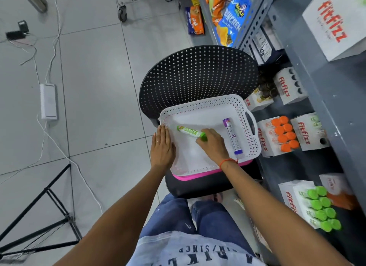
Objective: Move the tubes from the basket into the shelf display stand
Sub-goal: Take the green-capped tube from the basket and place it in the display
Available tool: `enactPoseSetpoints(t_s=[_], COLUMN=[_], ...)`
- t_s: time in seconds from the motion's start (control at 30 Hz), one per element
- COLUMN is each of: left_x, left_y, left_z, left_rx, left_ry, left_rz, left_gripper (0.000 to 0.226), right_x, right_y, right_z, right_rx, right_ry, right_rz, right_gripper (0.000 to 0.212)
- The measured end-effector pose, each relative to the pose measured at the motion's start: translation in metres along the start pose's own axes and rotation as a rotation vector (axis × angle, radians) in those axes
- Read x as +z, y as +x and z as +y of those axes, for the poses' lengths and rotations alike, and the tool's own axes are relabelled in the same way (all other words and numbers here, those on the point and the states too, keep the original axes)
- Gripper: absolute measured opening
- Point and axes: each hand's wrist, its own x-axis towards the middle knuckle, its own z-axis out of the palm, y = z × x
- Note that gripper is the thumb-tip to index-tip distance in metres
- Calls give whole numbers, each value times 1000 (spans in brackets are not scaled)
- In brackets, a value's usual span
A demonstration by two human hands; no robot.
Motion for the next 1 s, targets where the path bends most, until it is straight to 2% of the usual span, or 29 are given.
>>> enactPoseSetpoints(t_s=[0.13, 0.23, 0.37, 0.47, 0.6, 0.77, 1.0], left_x=[-7, -17, -35, -51, -73, -98, -113], left_y=[-3, -2, 12, 23, 37, 35, 15], left_z=[2, 22, 82, 137, 209, 285, 359], left_rx=[26, 121, 330, 476, 675, 834, 1008], left_ry=[23, 2, -38, -76, -165, -218, -263], left_rz=[7, 11, 63, 115, 203, 235, 210], left_gripper=[60, 61, 59, 56, 54, 54, 57], right_x=[-38, -72, -123, -163, -221, -283, -346], right_y=[-6, -21, -48, -68, -103, -151, -209], right_z=[1, 0, 1, 5, 12, 18, 23], right_rx=[22, 4, 27, 84, 181, 278, 325], right_ry=[2, 38, 55, -48, -47, -78, 16], right_rz=[54, 147, 319, 469, 583, 755, 847], right_gripper=[40, 37, 26, 12, 15, 17, 13])
